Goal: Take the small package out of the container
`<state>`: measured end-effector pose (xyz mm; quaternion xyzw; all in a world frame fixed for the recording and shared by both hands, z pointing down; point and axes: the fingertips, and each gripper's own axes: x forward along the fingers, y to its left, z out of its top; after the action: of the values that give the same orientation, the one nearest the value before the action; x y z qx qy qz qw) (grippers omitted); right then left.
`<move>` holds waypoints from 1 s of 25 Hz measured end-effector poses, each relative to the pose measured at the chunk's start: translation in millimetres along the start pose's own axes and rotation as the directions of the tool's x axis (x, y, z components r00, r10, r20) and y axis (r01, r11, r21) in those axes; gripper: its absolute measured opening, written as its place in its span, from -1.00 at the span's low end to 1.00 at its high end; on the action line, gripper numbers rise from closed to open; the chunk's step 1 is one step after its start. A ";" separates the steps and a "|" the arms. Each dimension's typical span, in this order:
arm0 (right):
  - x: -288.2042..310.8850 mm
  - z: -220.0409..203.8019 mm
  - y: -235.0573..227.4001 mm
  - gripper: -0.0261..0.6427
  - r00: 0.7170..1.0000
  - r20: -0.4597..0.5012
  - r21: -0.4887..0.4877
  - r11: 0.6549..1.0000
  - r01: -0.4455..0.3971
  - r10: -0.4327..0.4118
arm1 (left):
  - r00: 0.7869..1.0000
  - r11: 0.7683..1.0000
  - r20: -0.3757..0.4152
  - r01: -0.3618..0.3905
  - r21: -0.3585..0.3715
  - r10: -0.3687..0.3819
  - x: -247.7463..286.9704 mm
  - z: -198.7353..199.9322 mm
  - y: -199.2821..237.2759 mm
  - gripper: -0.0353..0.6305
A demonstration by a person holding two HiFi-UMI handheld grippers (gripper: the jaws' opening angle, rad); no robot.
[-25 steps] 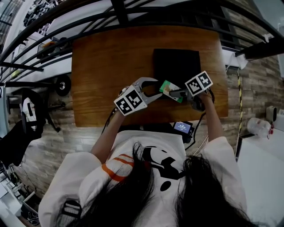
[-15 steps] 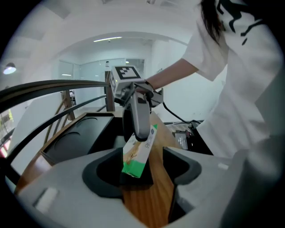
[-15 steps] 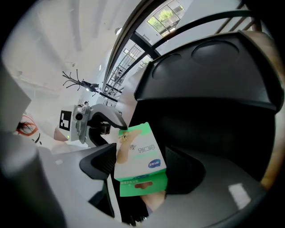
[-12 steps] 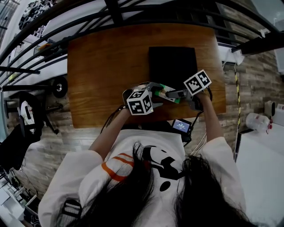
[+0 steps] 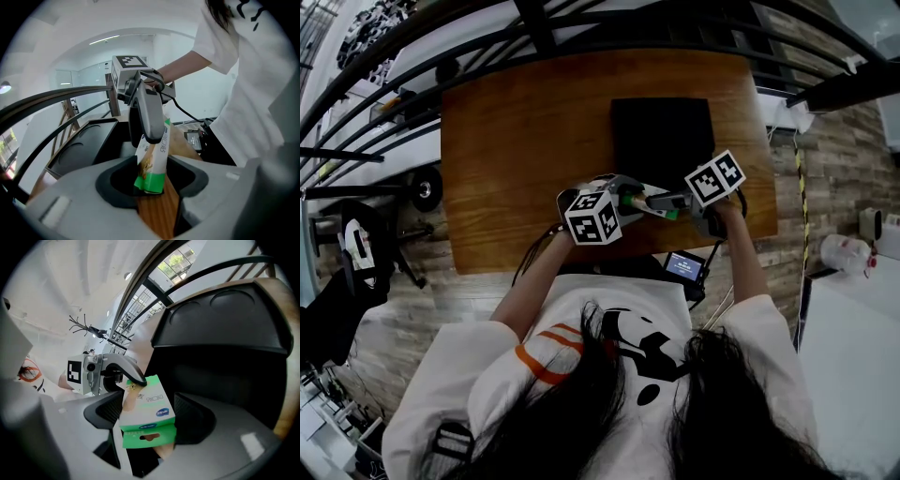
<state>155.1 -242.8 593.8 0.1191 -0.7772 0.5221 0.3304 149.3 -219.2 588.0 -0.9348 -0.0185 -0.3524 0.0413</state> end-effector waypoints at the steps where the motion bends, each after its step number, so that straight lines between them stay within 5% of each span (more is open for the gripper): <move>1: -0.3 0.5 0.8 0.18 1.000 0.007 -0.001 1.000 0.008 -0.008 | 1.000 1.000 0.002 -0.001 0.004 0.001 -0.7 0.1 -0.8 -0.33; 13: -11.4 17.3 21.8 0.16 0.975 0.219 0.007 0.999 0.040 -0.041 | 1.000 0.998 0.021 -0.018 0.065 0.017 -24.1 6.0 -3.9 -0.47; 16: -20.4 27.7 21.1 -0.30 0.938 0.320 0.009 0.990 0.137 -0.133 | 0.998 0.999 0.065 -0.007 0.037 0.005 -32.9 9.5 -6.3 -0.61; 21: -23.4 33.9 40.1 -0.31 0.893 0.407 -0.010 0.977 0.214 -0.191 | 0.995 0.999 0.100 -0.001 0.036 -0.002 -46.1 11.8 -15.1 -0.62; 25: -25.0 32.3 58.9 -0.33 0.854 0.459 -0.020 0.958 0.286 -0.245 | 0.999 0.997 0.054 0.003 0.082 -0.007 -57.8 2.7 -22.5 -0.62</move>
<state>130.1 -250.4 527.0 0.3288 -0.8307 0.3949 0.2142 106.2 -196.8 549.3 -0.9414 -0.0363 -0.3260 0.0784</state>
